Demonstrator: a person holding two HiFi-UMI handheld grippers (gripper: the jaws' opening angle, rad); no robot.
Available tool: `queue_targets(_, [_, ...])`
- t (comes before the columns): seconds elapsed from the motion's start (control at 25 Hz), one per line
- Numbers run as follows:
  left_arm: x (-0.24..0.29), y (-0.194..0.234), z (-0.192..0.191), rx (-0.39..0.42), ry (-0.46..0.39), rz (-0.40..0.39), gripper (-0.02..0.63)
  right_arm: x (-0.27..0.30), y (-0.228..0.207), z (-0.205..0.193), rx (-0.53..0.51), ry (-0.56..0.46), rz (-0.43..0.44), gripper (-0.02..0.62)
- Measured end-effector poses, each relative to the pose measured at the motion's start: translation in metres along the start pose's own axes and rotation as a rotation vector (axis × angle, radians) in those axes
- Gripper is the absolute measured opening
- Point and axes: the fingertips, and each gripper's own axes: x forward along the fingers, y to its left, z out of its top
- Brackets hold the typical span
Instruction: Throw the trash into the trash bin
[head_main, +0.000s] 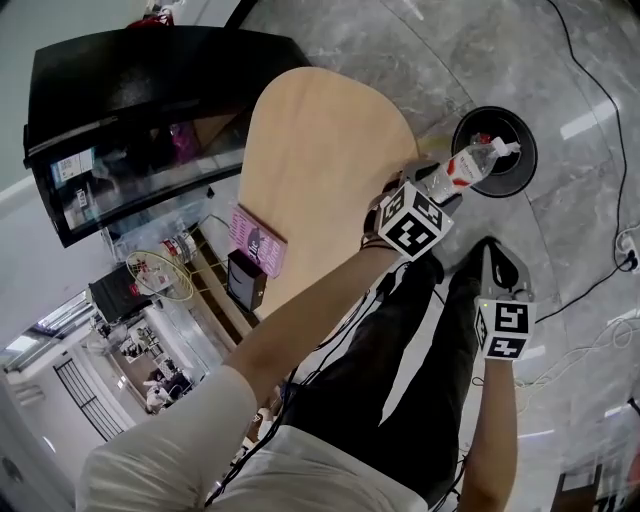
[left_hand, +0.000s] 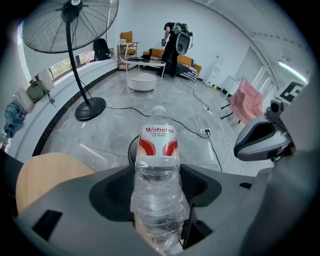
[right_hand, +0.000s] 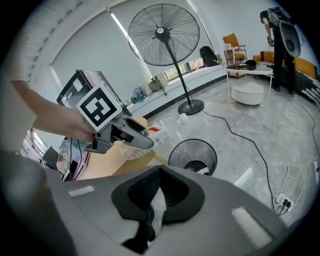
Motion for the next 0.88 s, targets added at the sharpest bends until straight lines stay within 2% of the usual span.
queue_targets(0.36, [0.059,-0.020,0.022,-0.051,0.035,0.015,0.281,-0.005,-0.043,-0.013,0.043,-0.020,-0.024,0.011])
queue_targets(0.68, [0.117,-0.013,0.008,-0.130,0.087,0.032,0.284,-0.004,-0.073,-0.037,0.065,-0.008,-0.040,0.011])
queue_targets(0.88, [0.154,-0.013,-0.004,-0.119,0.152,0.028,0.290,0.000,-0.085,-0.049,0.056,-0.001,-0.040,0.011])
